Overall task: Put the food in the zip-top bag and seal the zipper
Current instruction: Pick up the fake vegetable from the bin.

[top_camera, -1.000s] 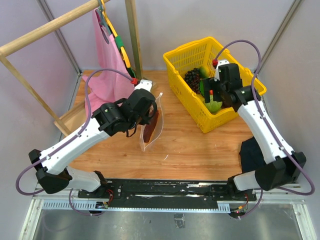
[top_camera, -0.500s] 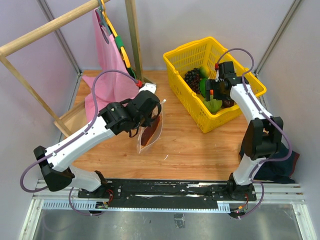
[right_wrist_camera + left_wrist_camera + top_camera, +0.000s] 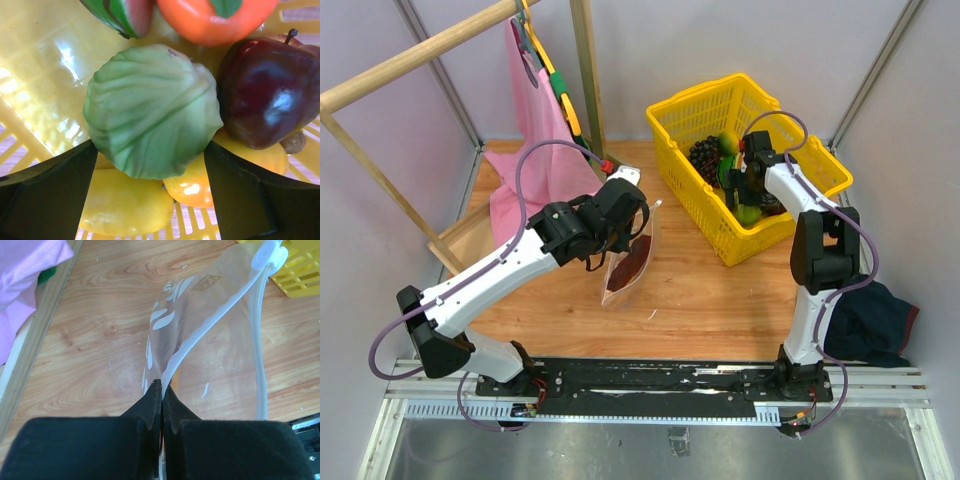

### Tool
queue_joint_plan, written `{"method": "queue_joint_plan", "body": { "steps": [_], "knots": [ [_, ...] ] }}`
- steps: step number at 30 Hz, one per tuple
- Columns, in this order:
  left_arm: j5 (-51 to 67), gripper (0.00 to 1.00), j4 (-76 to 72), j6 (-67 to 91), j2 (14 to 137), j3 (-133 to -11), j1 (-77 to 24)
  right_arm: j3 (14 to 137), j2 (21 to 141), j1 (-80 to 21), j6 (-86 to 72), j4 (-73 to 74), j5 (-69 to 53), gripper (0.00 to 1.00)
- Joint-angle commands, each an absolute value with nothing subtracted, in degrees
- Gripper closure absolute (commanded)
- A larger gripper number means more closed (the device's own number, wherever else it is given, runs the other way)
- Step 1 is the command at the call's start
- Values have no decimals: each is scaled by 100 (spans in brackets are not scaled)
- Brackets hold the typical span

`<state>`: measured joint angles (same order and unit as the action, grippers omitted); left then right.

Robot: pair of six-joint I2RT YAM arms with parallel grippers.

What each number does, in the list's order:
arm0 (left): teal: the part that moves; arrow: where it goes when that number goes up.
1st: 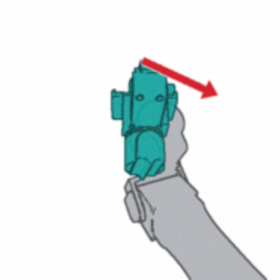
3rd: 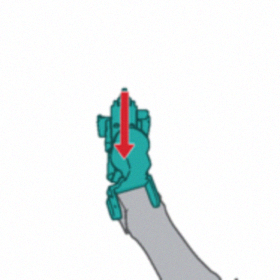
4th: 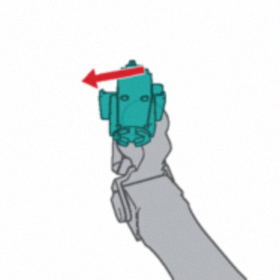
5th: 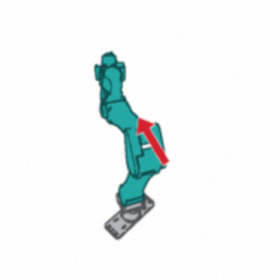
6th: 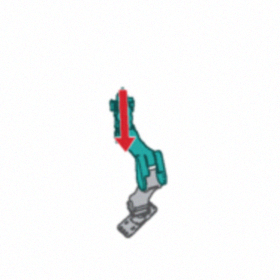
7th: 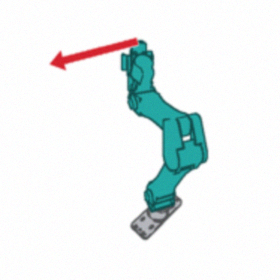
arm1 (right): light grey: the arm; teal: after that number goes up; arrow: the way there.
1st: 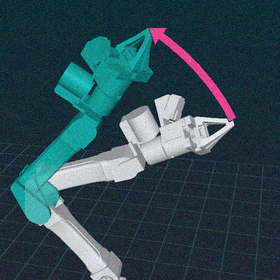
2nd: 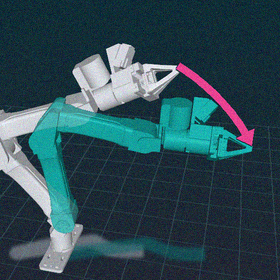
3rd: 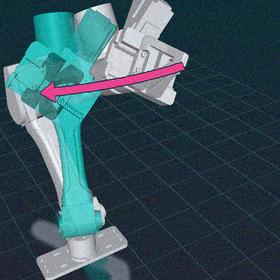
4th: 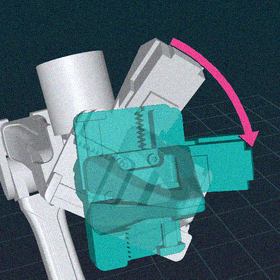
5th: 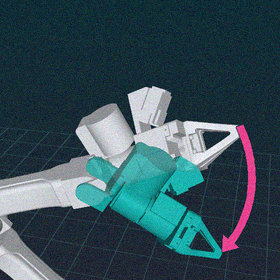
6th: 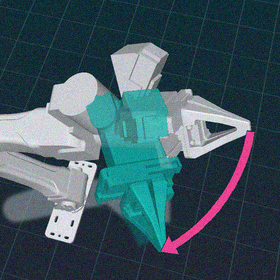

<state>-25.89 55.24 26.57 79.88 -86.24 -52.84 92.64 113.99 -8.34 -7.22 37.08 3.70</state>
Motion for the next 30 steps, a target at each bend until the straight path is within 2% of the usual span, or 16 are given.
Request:
{"method": "queue_joint_plan", "body": {
  "steps": [1, 8, 13, 19, 30],
  "knots": [
    [-2543, 100, 5301, 2636, 7975, -8566, -5222, 9386, 11597, -690, -640, 3662, 479, 20],
    [-2493, 100, 5232, 2641, 7901, -8465, -5179, 9257, 11148, -692, -560, 3645, 405, 56],
    [-2442, 100, 5115, 2654, 7761, -8349, -5112, 9123, 10672, -689, -536, 3588, 380, 76],
    [-2390, 100, 5050, 2688, 7670, -8259, -5065, 9017, 10209, -693, -574, 3595, 301, 88],
    [-2081, 100, 4808, 2685, 7561, -8107, -4852, 8877, 8630, -703, -800, 3464, -147, 90]
  ]
}}
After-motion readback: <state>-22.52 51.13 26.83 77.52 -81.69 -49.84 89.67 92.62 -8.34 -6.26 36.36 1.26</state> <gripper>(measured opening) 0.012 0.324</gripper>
